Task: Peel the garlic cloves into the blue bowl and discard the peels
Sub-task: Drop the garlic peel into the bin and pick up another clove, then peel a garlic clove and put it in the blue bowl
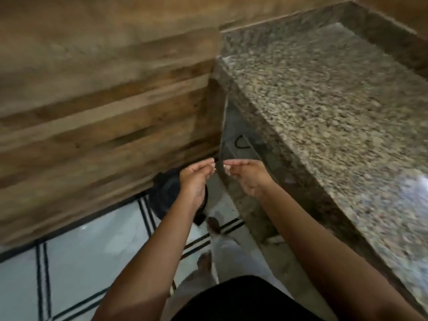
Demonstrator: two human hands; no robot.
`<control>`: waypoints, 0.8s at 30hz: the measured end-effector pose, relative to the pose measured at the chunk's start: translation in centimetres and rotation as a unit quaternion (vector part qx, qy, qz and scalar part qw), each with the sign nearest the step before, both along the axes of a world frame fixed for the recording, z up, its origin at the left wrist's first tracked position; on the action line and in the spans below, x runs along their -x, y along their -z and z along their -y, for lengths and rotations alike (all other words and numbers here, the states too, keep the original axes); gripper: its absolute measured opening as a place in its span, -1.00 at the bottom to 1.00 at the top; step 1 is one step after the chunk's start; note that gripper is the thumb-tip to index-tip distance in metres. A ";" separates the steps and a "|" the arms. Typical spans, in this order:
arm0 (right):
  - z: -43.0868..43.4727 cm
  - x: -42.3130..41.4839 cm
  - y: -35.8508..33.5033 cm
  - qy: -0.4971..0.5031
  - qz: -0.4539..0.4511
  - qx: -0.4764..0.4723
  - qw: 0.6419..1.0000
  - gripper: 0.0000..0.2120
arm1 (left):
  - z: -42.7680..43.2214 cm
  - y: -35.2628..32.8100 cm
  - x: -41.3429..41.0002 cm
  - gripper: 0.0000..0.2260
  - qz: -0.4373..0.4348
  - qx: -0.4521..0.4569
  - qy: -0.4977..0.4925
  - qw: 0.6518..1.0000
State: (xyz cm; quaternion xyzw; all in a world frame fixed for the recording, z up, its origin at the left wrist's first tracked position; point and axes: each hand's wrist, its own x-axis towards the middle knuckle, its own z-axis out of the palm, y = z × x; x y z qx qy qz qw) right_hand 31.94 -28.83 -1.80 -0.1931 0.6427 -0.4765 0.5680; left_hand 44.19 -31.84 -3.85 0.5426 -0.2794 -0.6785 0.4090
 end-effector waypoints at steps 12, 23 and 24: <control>13.1 -5.1 12.7 -0.095 -0.039 -0.184 0.978 -0.88 | 9.2 10.4 -6.3 -0.83 0.098 -0.107 -0.096 0.985; 18.8 -7.8 27.6 -0.051 0.068 -0.291 0.953 -0.82 | 13.1 23.8 -3.9 -0.76 0.212 -0.200 -0.064 0.954; 18.8 -8.2 28.2 -0.050 0.086 -0.292 0.951 -0.73 | 13.6 24.5 -3.1 -0.70 0.249 -0.179 0.014 0.952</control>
